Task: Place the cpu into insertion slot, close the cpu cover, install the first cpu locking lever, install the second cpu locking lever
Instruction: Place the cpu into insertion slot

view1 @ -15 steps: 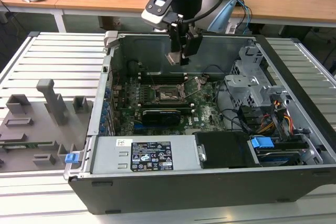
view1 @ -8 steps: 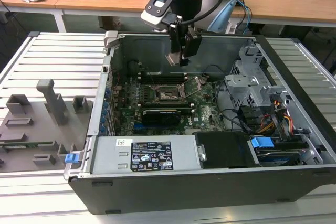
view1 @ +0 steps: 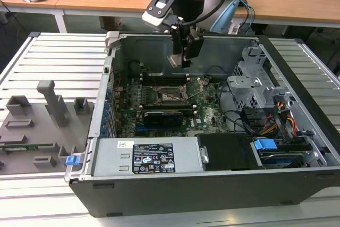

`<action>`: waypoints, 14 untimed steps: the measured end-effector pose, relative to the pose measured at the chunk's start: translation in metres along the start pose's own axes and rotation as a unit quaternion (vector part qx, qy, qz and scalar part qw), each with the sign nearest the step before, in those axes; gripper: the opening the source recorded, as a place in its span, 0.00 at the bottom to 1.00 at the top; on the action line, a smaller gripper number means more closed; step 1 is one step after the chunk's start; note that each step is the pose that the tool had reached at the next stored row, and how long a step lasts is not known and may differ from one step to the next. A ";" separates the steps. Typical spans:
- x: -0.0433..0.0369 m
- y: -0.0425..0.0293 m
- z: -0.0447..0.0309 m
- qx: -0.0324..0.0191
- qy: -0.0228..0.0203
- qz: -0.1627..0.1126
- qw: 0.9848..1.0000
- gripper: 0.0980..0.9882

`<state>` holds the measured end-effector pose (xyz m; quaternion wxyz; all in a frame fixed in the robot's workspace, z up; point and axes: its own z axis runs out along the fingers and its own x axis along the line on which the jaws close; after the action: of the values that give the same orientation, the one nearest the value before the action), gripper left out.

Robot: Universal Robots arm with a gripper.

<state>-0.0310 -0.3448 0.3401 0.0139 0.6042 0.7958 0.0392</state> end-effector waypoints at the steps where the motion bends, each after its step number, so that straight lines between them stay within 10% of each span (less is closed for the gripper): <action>1: 0.0000 0.0000 0.0002 0.000 0.000 0.001 1.000 0.49; 14: -0.0001 -0.0004 0.0050 0.000 -0.001 0.014 1.000 0.49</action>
<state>-0.0310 -0.3448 0.3351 0.0139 0.6153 0.7872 0.0386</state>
